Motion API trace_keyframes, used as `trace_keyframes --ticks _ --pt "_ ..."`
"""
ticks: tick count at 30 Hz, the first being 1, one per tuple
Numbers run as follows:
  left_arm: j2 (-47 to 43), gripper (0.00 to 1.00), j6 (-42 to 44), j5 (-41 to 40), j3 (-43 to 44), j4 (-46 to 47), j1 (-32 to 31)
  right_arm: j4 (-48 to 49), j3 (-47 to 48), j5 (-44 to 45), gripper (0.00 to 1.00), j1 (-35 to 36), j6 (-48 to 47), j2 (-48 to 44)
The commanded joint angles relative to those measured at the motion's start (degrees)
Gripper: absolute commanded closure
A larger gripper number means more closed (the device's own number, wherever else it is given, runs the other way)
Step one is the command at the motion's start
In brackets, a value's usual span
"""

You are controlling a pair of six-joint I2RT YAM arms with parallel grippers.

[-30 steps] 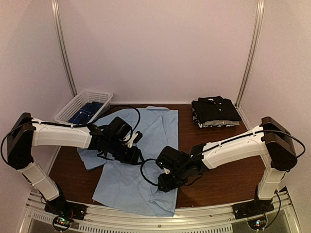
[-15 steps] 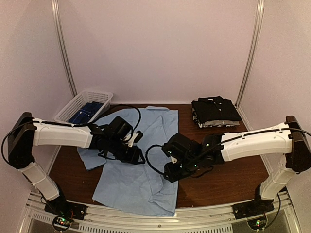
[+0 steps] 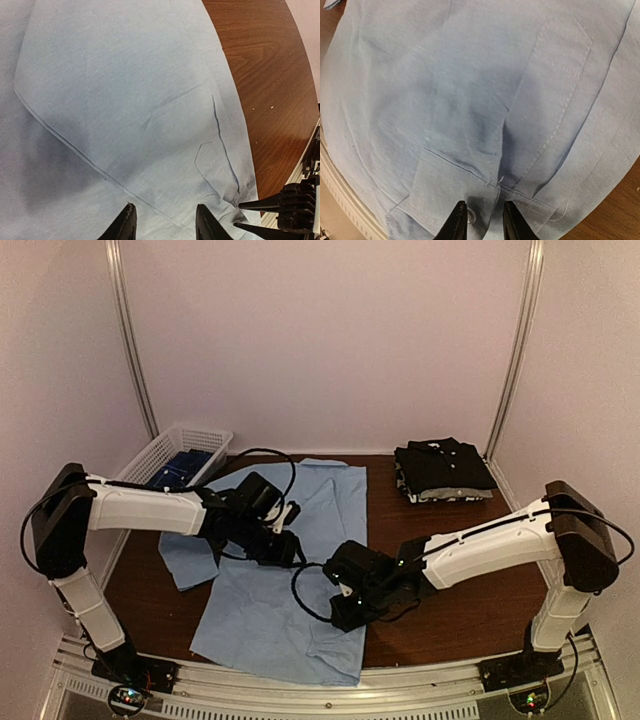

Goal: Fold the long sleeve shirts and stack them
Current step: Smooth out the 1/3-folded shirt at the center of the board.

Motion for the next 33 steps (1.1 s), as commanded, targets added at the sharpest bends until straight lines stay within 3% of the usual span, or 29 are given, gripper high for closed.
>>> trace_keyframes --ticks 1,7,14,23,33 --pt "2.2 0.58 -0.6 0.0 1.9 2.5 1.3 3.3 -3.7 -2.7 0.74 0.4 1.0 0.5" --pt "4.7 0.58 -0.8 -1.0 5.4 3.3 3.4 1.5 -3.3 -0.7 0.74 0.4 1.2 -2.2" --pt "10.8 0.6 0.9 -4.6 16.9 3.0 4.2 -0.1 -4.6 7.0 0.71 -4.7 2.0 -11.8" --pt "23.6 0.61 2.6 -6.9 28.6 1.8 7.5 10.7 -13.6 6.4 0.66 -15.0 4.6 -25.0" --pt "37.4 0.61 6.0 -5.8 43.3 -2.8 10.4 19.9 -18.2 -0.3 0.57 -16.1 5.2 -23.2"
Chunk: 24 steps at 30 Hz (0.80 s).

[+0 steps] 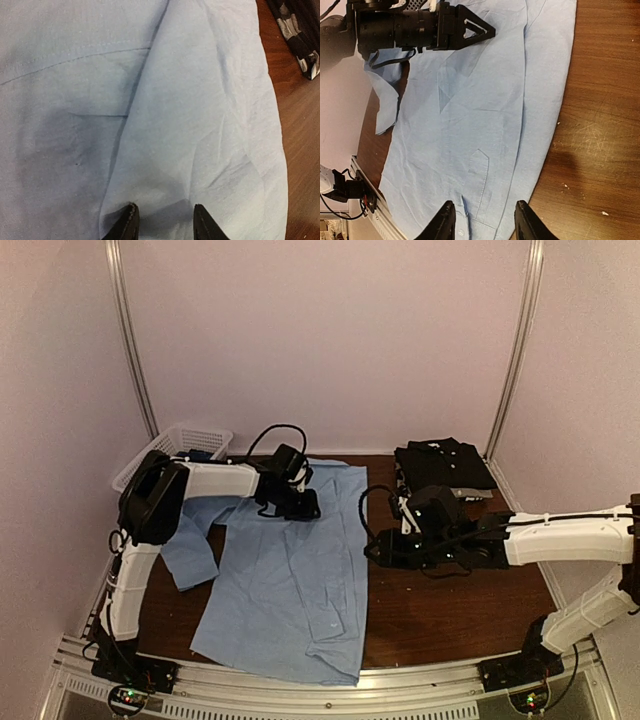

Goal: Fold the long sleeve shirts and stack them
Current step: Smooth out the 1/3-folded shirt at the center of the board.

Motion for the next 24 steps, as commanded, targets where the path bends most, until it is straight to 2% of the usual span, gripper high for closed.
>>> trace_keyframes --ticks 1,7,12,18,24 --pt "3.8 0.61 2.6 0.0 7.7 -3.0 0.6 7.6 -2.7 -3.3 0.57 -0.2 0.8 1.3" --pt "2.0 0.6 3.7 0.3 11.8 -6.1 0.6 11.6 -1.3 -5.9 0.58 -0.2 0.7 6.2" --pt "-4.6 0.58 4.2 -1.6 9.5 -6.8 0.6 14.5 2.2 -7.9 0.58 -0.2 0.4 13.0" --pt "-13.1 0.57 3.5 -3.9 -1.3 -6.7 0.6 18.0 9.2 -10.5 0.59 -0.4 -0.7 22.1" --pt "-24.2 0.57 2.8 -7.6 -16.9 -5.2 0.8 18.9 14.2 -12.5 0.61 -1.3 -1.8 29.6"
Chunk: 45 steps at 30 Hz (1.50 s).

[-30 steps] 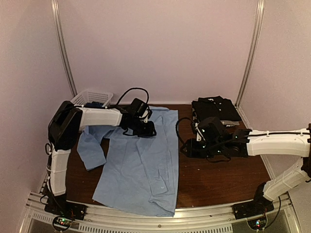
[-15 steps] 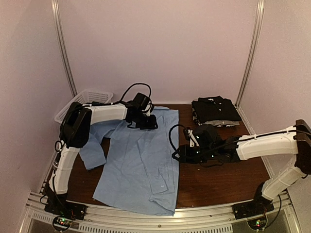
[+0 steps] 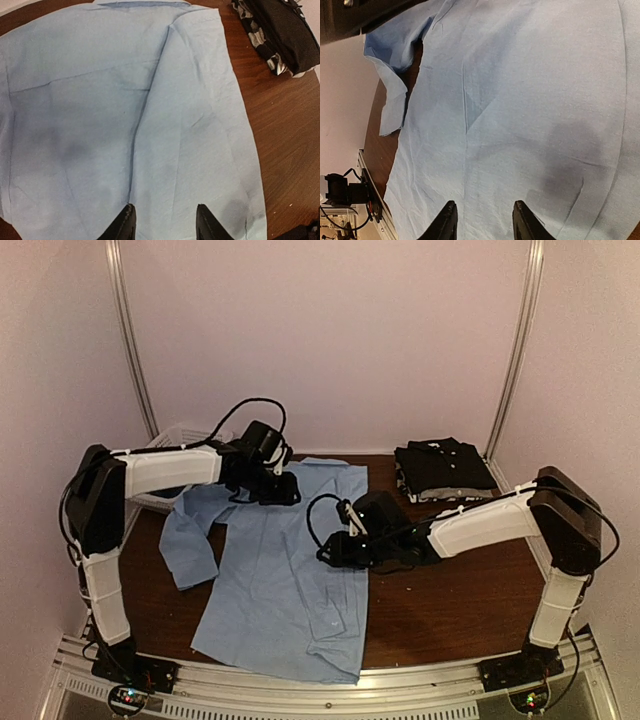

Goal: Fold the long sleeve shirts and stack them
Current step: Smooth out the 1/3-folded shirt at the center of the board, then move the right arm to the center of the board with the 1/3-folded shirt.

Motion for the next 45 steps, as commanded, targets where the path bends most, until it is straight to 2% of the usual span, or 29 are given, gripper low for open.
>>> trace_keyframes --ticks 1,5,9,15,19,30,35,45 --pt "-7.5 0.57 -0.3 -5.1 -9.7 1.0 0.2 2.5 2.4 -2.0 0.61 -1.2 -1.5 3.7" --pt "-14.5 0.57 -1.3 -5.2 -18.6 1.9 0.2 2.9 1.7 -2.6 0.61 -2.7 -2.0 6.3" --pt "-19.8 0.57 -2.6 -1.8 -27.1 4.1 0.2 2.0 1.3 -2.7 0.61 -3.9 -3.0 8.7" --pt "-21.3 0.57 -4.4 1.2 -35.3 7.6 -0.8 1.0 -0.3 -2.8 0.62 -6.6 -4.0 10.2" --pt "-18.1 0.57 -7.0 1.6 -34.8 9.6 -3.0 -0.8 -0.9 -2.1 0.63 -9.2 -5.8 9.8" --pt "-8.0 0.58 -12.8 0.2 -26.6 10.1 -9.7 -5.9 -2.0 -0.9 0.63 -17.2 -12.2 8.2" --pt "-12.4 0.58 -14.2 -5.8 -27.0 6.9 -9.7 -6.7 -2.7 -2.2 0.63 -17.3 -13.0 5.8" --pt "-27.1 0.57 -17.5 -17.2 -32.8 -3.2 -8.4 -9.6 -0.3 -0.6 0.54 -14.8 -14.2 -2.8"
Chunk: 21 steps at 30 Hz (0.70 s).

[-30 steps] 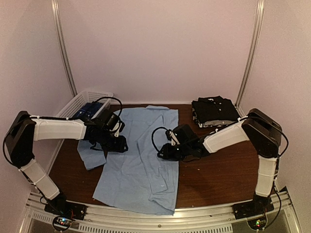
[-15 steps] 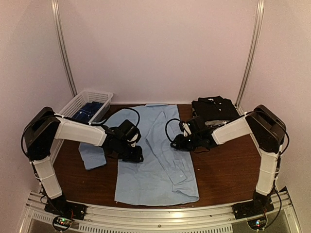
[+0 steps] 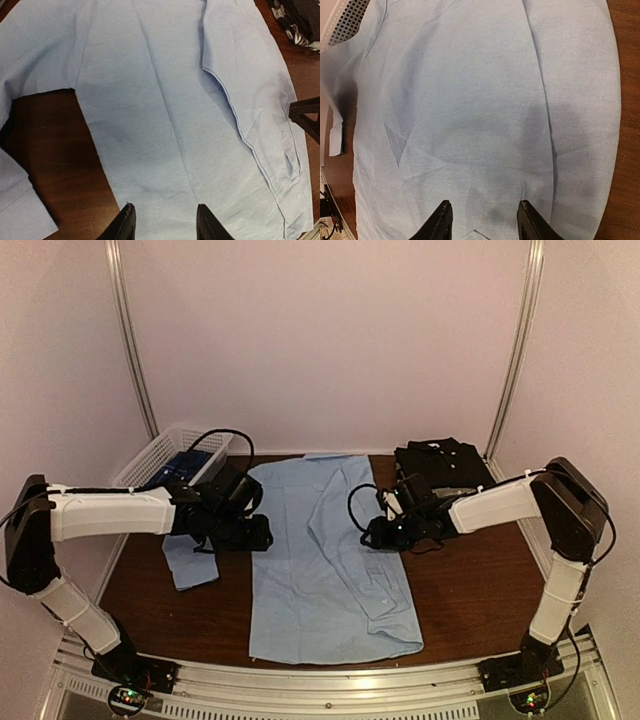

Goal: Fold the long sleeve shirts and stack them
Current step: Move the right arm to the center of the board with the 1/3-folded shirt, then pick up the sleeve from the center of the board.

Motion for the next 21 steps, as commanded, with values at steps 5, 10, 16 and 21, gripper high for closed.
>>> trace_keyframes --ticks 5,10,16,21 --pt "-10.2 0.53 -7.2 -12.0 -7.4 -10.9 1.0 -3.9 1.6 3.0 0.49 1.9 -1.3 -9.9" --pt "-15.3 0.48 -10.6 -14.0 -13.2 -12.7 2.7 -4.1 1.8 3.7 0.43 2.3 -1.3 -15.0" --pt "-15.1 0.41 -8.5 -13.2 -16.3 -10.0 5.6 -4.2 1.1 3.9 0.4 2.5 -0.9 -19.4" --pt "-10.8 0.39 -4.7 -12.1 -15.6 -7.2 8.1 -3.8 -0.3 3.7 0.4 2.8 -0.1 -21.0"
